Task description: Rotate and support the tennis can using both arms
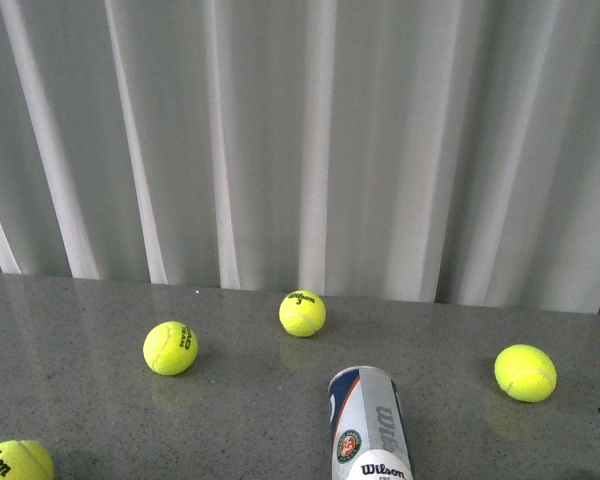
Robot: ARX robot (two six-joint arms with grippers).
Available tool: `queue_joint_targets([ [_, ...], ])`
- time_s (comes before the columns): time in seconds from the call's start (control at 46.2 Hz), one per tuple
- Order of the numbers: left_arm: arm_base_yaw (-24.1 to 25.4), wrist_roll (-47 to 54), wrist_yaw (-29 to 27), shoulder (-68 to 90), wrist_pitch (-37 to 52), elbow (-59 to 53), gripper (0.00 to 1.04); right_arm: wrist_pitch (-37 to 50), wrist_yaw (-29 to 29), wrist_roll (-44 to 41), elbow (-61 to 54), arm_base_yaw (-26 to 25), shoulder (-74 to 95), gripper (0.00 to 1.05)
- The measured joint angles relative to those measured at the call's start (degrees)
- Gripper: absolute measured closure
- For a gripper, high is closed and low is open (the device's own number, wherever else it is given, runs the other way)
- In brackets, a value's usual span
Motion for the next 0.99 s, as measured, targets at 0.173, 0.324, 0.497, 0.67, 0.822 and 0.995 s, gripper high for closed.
queue_joint_targets([
  [0.173, 0.0, 0.0, 0.0, 0.0, 0.0, 0.0, 0.07, 0.0, 0.0, 0.0, 0.0, 0.0, 0.0, 0.07],
  [0.324, 0.0, 0.0, 0.0, 0.0, 0.0, 0.0, 0.07, 0.0, 0.0, 0.0, 0.0, 0.0, 0.0, 0.07],
  [0.497, 0.0, 0.0, 0.0, 0.0, 0.0, 0.0, 0.07, 0.0, 0.0, 0.0, 0.0, 0.0, 0.0, 0.07],
  [0.67, 0.0, 0.0, 0.0, 0.0, 0.0, 0.0, 0.07, 0.0, 0.0, 0.0, 0.0, 0.0, 0.0, 0.07],
  [0.822, 0.0, 0.0, 0.0, 0.0, 0.0, 0.0, 0.07, 0.0, 0.0, 0.0, 0.0, 0.0, 0.0, 0.07],
  [0.995, 0.0, 0.0, 0.0, 0.0, 0.0, 0.0, 0.07, 0.0, 0.0, 0.0, 0.0, 0.0, 0.0, 0.07],
])
